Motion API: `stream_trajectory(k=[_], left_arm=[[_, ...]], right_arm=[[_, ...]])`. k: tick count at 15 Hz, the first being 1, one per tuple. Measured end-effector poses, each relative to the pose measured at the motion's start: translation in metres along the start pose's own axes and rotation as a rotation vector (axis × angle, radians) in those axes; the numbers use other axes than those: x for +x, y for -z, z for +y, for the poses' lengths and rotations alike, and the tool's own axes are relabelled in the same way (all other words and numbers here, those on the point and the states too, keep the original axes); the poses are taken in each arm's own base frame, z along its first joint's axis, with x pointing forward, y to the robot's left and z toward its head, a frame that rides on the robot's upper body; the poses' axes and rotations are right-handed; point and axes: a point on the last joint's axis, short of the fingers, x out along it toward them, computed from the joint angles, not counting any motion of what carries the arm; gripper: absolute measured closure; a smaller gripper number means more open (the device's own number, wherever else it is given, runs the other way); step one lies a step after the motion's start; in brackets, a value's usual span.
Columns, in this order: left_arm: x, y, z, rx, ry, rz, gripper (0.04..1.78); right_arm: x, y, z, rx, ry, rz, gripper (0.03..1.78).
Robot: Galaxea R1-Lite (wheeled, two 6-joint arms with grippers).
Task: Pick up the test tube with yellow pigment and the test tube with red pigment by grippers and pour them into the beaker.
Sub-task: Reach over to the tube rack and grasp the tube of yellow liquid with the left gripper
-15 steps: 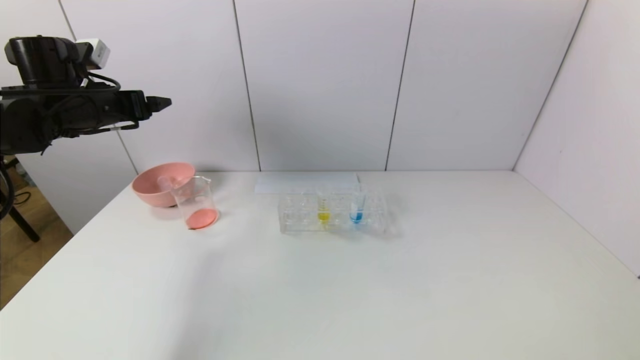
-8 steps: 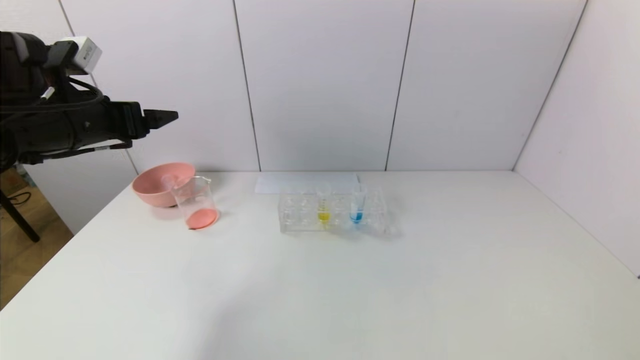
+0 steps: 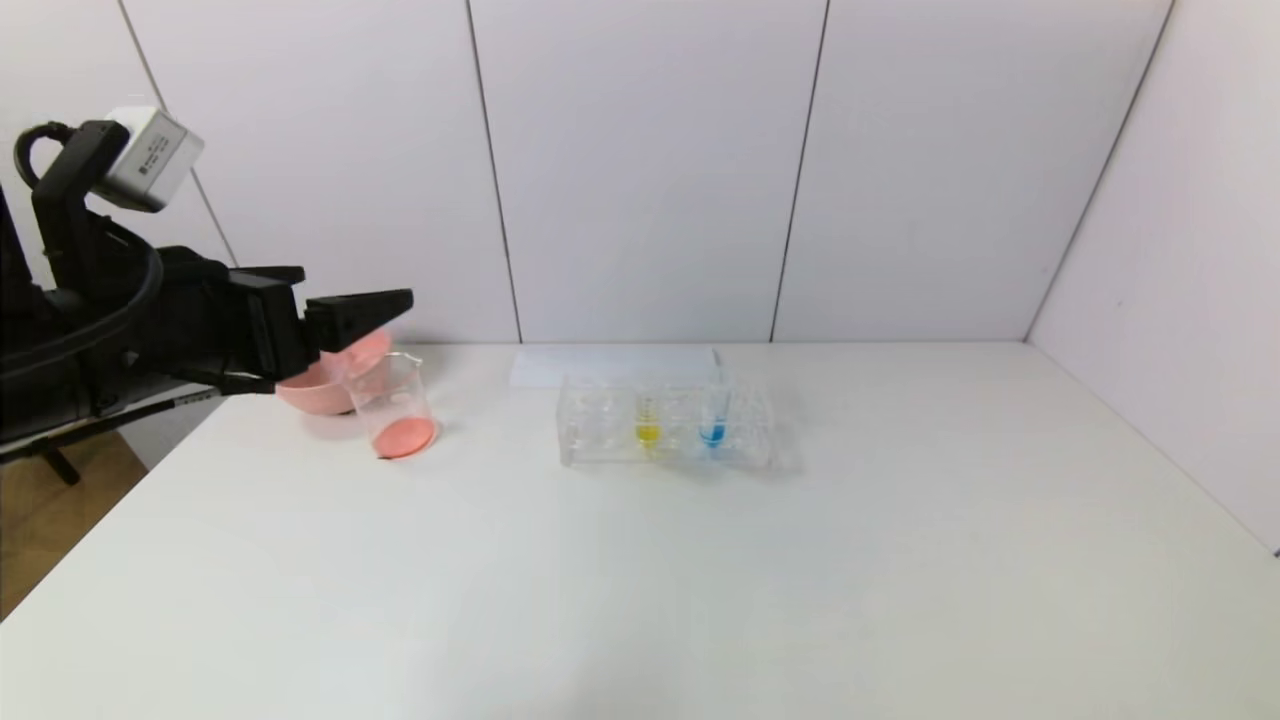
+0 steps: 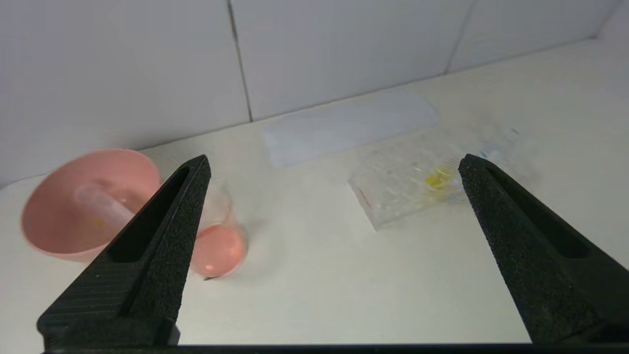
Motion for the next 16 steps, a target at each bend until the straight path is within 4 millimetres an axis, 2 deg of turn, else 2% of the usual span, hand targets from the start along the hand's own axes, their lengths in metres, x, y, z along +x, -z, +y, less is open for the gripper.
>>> stream_trajectory(k=[4,8,12,16], left_arm=[[-0.009,0.012,-0.028,0.009,0.130,-0.010,0.06],[-0.003,0.027,-0.044,0.018,0.208,-0.030,0.06],[0.017,0.045,-0.057,0.023,0.263,-0.014,0.06],[0.054,0.063,-0.071,0.026,0.307,-0.024,0.06]], right_arm=[[0.000,0.000,0.000,0.000,0.000,0.000,0.11],[0.000,0.000,0.000,0.000,0.000,0.000,0.11],[0.000,0.000,0.000,0.000,0.000,0.000,0.11],[0.000,0.000,0.000,0.000,0.000,0.000,0.11]])
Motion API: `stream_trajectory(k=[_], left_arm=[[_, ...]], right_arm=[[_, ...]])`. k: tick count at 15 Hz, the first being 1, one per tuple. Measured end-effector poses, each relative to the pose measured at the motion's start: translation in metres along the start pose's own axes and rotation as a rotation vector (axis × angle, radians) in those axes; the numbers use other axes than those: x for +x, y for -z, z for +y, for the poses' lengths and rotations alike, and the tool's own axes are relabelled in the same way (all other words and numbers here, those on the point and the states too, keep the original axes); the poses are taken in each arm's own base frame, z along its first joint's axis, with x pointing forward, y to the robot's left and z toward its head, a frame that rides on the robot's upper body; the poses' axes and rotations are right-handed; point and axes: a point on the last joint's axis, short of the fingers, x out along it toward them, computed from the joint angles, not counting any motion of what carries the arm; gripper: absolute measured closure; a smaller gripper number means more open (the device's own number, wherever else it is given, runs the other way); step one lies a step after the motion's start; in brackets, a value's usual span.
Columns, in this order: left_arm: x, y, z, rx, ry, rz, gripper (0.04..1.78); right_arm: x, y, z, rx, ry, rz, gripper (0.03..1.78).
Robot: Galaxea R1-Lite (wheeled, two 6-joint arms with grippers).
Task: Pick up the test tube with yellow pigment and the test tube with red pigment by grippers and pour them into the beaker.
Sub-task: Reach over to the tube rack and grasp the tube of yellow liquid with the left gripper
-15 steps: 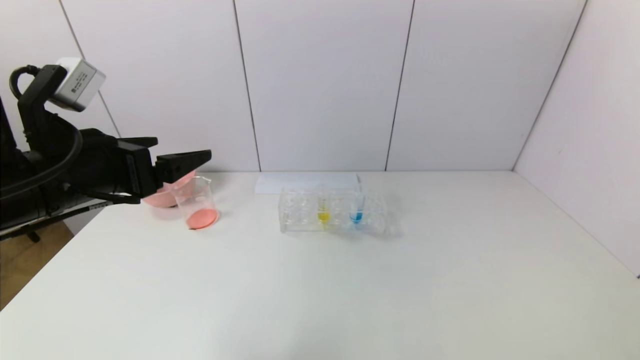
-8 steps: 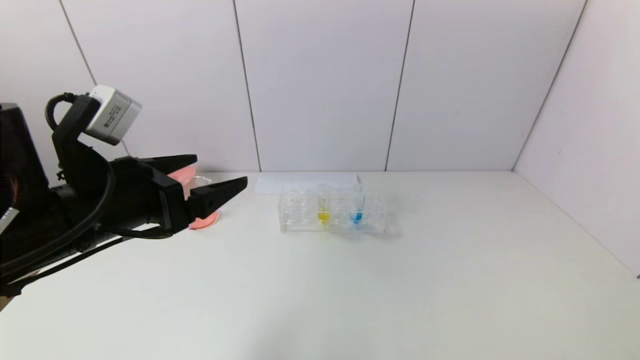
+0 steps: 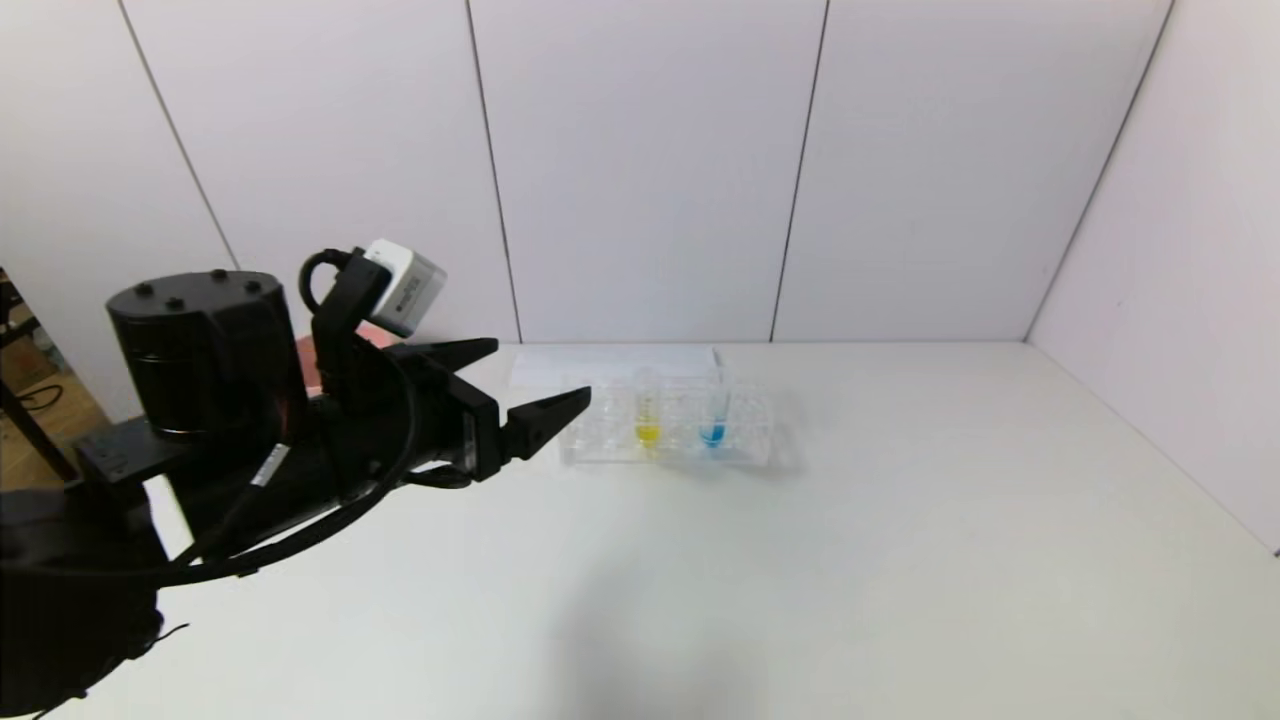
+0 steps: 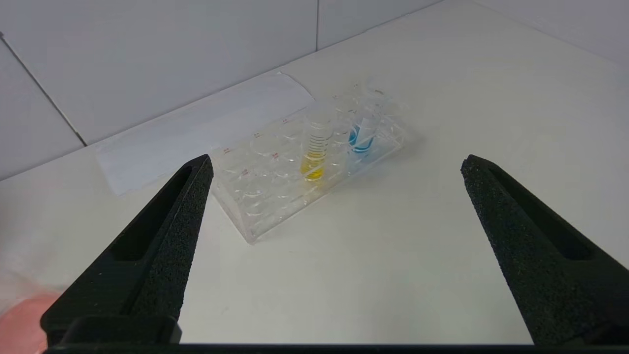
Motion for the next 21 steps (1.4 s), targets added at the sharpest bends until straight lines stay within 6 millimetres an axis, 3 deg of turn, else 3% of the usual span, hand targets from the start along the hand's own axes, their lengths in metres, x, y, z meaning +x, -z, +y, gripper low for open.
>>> stream_trajectory(k=[8,15,21], left_arm=[[0.075,0.038,0.011,-0.060,0.010,-0.015,0.06],[0.114,0.060,0.018,-0.075,-0.040,0.064,0.06],[0.134,0.075,0.003,-0.048,-0.105,0.080,0.06]], right_arm=[[0.000,0.000,0.000,0.000,0.000,0.000,0.11],[0.000,0.000,0.000,0.000,0.000,0.000,0.11],[0.000,0.000,0.000,0.000,0.000,0.001,0.11]])
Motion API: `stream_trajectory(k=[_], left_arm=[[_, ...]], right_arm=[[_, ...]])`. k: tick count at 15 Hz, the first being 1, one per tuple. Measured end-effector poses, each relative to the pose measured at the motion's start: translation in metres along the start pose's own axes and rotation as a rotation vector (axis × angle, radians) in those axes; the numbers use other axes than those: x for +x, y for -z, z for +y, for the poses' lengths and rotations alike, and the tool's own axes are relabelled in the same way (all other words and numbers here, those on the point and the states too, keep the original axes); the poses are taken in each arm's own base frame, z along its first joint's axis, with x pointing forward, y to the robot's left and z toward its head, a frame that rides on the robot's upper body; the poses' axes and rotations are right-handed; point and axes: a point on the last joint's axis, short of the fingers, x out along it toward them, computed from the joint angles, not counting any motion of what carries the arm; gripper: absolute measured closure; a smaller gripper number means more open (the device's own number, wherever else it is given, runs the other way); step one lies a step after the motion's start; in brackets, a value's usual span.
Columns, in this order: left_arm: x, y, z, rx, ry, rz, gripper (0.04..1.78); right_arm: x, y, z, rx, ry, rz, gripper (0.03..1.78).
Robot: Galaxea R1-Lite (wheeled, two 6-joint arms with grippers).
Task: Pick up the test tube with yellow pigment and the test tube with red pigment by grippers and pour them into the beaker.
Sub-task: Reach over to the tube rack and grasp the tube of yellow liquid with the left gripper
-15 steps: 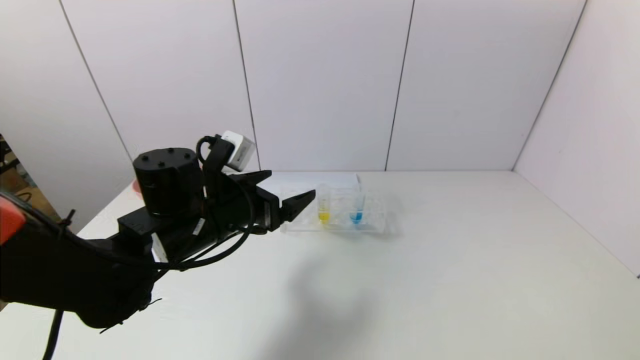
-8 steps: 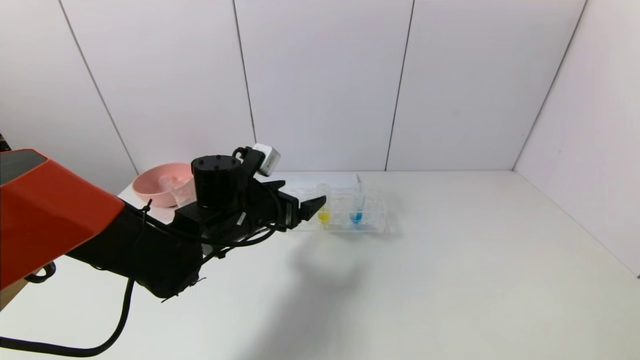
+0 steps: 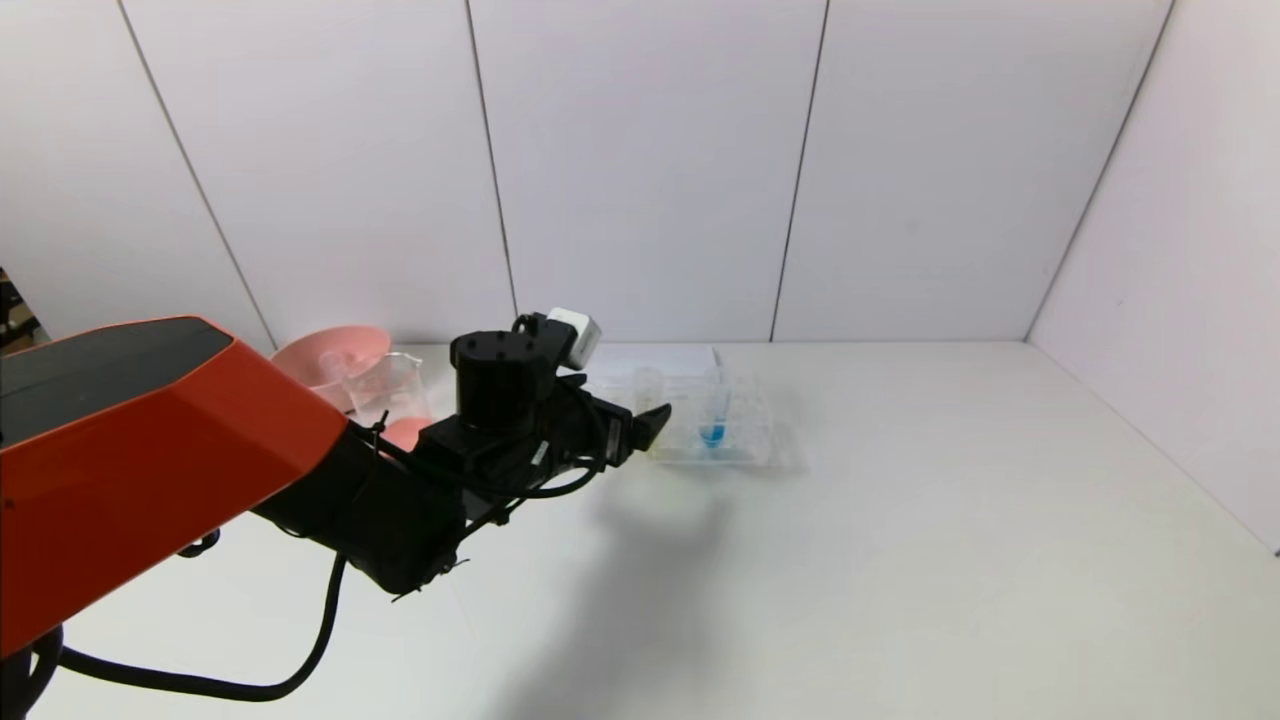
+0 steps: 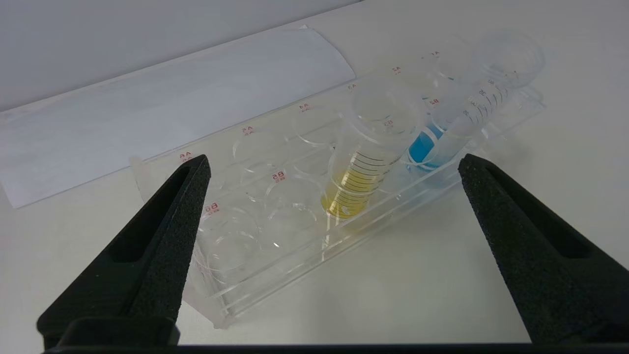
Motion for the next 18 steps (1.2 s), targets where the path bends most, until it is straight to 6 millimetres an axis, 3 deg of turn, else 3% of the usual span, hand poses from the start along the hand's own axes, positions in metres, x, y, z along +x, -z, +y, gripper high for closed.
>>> stream_trajectory(k=[11,18], left_arm=[[0.020,0.008,-0.024,0.027,-0.099,-0.031,0.06],[0.030,0.014,-0.026,0.029,-0.153,-0.032,0.06]], right_arm=[[0.000,0.000,0.000,0.000,0.000,0.000,0.11],[0.000,0.000,0.000,0.000,0.000,0.000,0.11]])
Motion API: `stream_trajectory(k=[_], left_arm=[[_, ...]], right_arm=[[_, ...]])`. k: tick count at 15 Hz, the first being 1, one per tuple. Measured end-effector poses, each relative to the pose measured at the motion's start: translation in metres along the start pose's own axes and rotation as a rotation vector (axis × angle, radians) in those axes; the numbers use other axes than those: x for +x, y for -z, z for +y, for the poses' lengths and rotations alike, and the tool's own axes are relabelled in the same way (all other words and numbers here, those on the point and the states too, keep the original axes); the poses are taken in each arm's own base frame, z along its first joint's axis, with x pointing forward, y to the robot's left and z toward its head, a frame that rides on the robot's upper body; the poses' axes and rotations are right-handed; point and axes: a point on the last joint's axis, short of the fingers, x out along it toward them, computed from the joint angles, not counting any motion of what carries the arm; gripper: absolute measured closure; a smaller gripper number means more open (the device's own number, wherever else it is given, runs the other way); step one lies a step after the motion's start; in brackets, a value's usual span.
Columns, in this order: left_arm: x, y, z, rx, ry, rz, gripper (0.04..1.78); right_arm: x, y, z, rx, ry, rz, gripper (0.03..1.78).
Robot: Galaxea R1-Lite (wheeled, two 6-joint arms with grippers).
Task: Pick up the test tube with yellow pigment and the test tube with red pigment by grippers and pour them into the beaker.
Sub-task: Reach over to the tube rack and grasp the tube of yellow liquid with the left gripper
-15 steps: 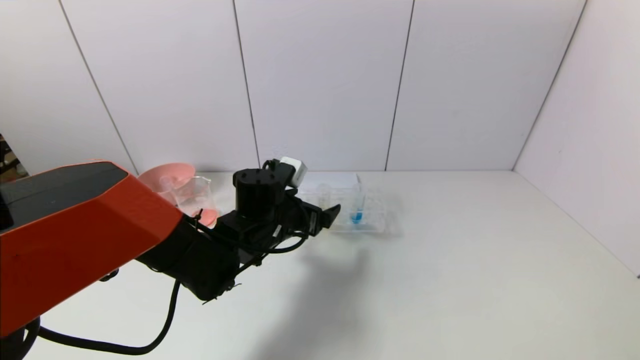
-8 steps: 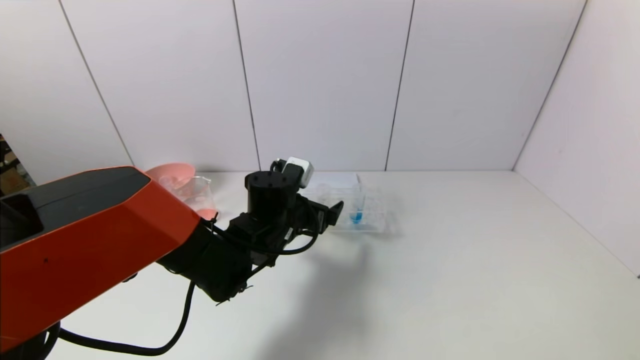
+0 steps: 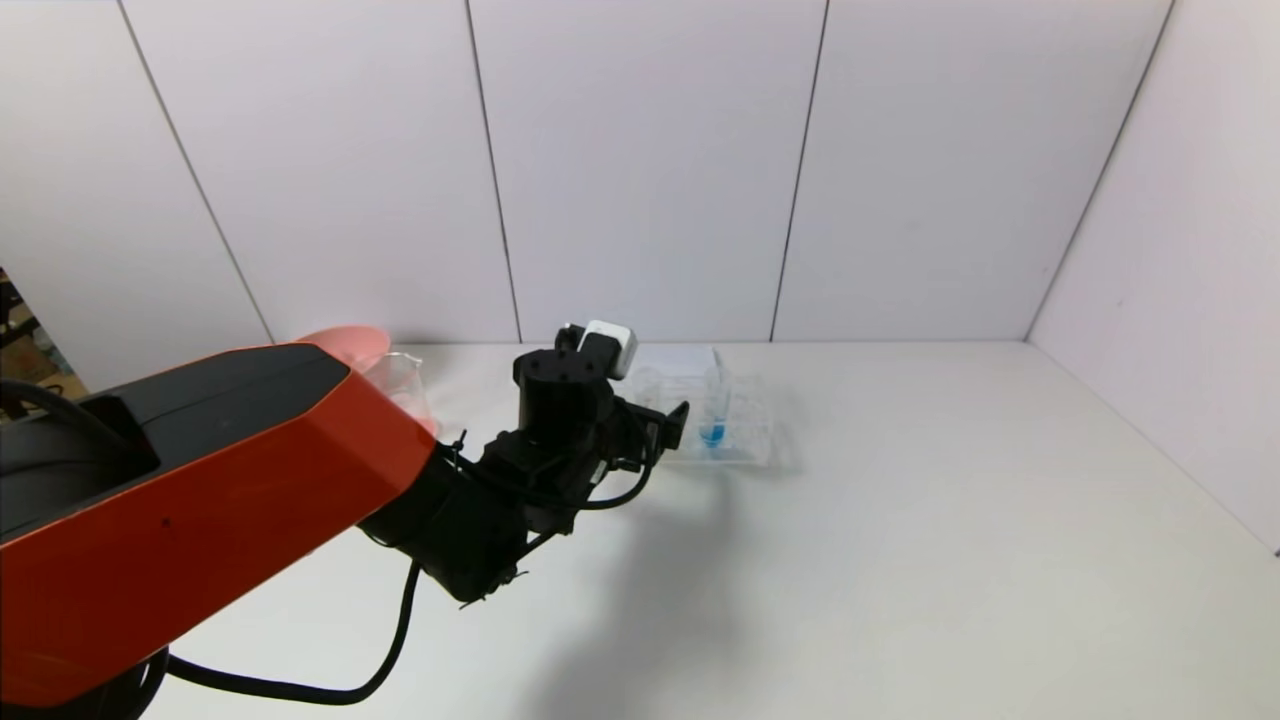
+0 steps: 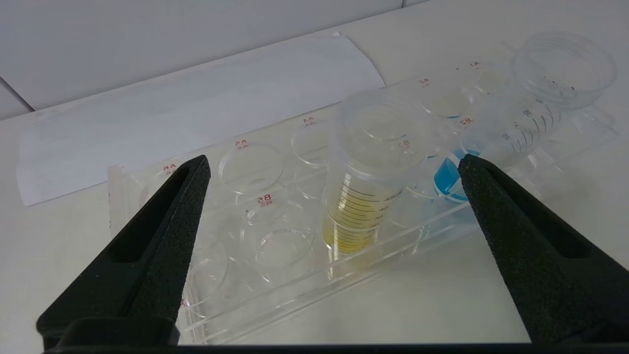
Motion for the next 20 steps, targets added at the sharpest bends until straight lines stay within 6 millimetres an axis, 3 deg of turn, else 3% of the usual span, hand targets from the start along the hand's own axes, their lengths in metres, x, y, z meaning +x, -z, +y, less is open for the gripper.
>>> stream_trajectory(k=[7,9,12,16,17,20], left_arm=[[0.0034,0.0010,-0.0004,0.002,0.001,-0.002,0.07],[0.0039,0.0010,-0.0003,0.005,0.001,0.001,0.18],[0.0044,0.0009,0.0007,0.006,-0.001,0.001,0.53],[0.0041,0.0003,0.0015,0.008,0.000,-0.001,1.25],[0.0038,0.0002,0.0015,0.007,0.001,-0.001,1.35],[0.0029,0.0000,0.0023,0.006,-0.001,-0.003,1.39]], right_arm=[[0.0000,0.0000,0.0000,0.000,0.000,0.000,0.11],[0.0000,0.0000,0.0000,0.000,0.000,0.000,0.11],[0.0000,-0.0001,0.0000,0.000,0.000,0.000,0.11],[0.0000,-0.0001,0.0000,0.000,0.000,0.000,0.11],[0.0000,-0.0001,0.0000,0.000,0.000,0.000,0.11],[0.0000,0.0000,0.0000,0.000,0.000,0.000,0.11]])
